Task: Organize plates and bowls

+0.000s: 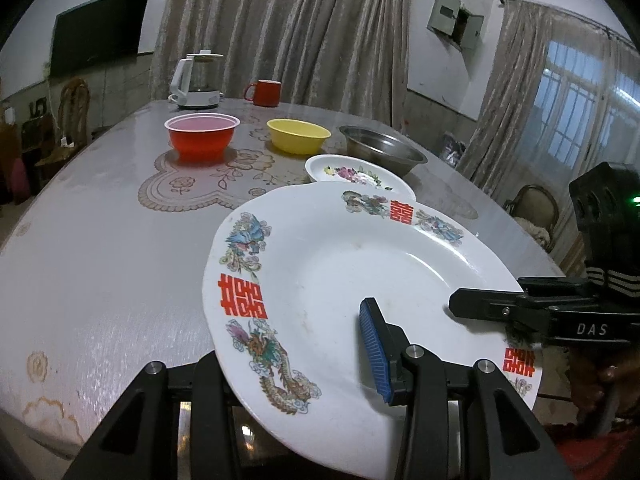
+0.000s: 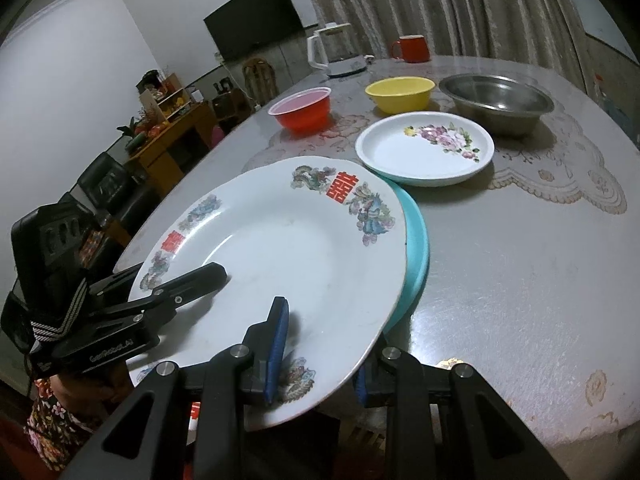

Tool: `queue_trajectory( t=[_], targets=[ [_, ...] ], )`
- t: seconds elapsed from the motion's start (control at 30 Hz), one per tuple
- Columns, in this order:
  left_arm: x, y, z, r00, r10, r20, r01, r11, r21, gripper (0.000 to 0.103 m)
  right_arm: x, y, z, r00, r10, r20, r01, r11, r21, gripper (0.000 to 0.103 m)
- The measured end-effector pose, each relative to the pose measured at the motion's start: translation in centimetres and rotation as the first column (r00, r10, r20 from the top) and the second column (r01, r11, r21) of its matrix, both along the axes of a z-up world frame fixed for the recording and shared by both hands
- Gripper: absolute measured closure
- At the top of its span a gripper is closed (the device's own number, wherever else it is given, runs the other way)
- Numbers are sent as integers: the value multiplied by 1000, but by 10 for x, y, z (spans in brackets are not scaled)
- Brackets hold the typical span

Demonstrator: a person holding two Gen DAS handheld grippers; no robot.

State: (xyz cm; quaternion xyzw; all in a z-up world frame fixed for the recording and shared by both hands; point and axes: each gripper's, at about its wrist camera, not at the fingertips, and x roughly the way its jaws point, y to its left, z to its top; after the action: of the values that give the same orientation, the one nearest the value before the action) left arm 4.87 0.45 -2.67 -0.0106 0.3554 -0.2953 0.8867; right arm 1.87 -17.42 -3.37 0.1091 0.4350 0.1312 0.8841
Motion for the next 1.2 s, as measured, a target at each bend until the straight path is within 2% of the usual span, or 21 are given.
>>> queue_trajectory(
  t=[0.3,0.5,0.83,1.2],
  targets=[
    [9,-7,-3,1000,-19,-17,19,1000,18,60,8,-10,-6,999,-32,-32,32,999,10,76],
    [18,-7,-7,999,-1,-41,2,1000,28,60,19,-7,-11,997,-28,-71,29,1000,2,75],
    [30,-8,-16,997,9,-72,-7,1000,25,60,32,-9,-16,996,-42,-84,41,999,-17,74],
    [27,-8,-19,998,29,-51,-27,999,28,59,37,-10,-22,996,-27,-85,27,1000,-2,74]
  ],
)
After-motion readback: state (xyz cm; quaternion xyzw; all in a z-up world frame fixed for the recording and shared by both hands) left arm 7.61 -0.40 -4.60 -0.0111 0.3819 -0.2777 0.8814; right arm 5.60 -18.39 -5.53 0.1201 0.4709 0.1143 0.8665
